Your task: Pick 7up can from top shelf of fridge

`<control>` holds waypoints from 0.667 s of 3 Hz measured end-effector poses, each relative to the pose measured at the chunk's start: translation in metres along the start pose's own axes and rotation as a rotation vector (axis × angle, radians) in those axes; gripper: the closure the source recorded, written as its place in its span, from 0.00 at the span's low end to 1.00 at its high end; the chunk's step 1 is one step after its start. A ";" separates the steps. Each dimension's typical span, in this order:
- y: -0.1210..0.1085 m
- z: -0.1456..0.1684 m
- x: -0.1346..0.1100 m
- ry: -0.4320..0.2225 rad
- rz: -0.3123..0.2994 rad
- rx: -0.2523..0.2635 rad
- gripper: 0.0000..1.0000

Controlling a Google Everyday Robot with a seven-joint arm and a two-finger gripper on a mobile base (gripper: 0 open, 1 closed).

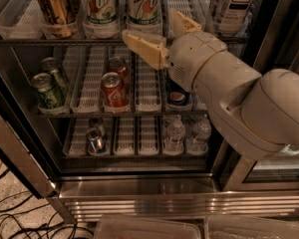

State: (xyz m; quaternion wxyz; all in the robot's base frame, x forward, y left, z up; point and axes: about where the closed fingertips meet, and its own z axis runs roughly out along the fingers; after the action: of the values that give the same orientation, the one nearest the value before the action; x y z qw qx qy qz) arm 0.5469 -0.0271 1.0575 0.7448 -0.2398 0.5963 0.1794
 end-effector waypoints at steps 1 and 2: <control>-0.008 0.010 -0.001 0.001 -0.001 0.000 0.27; -0.015 0.023 0.001 0.007 -0.001 -0.003 0.27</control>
Offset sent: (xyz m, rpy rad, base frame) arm 0.0496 -0.0034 0.0074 -0.0075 0.0143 -0.0014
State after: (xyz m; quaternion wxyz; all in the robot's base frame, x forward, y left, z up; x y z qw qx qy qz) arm 0.5741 -0.0265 1.0631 0.7426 -0.2416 0.5984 0.1792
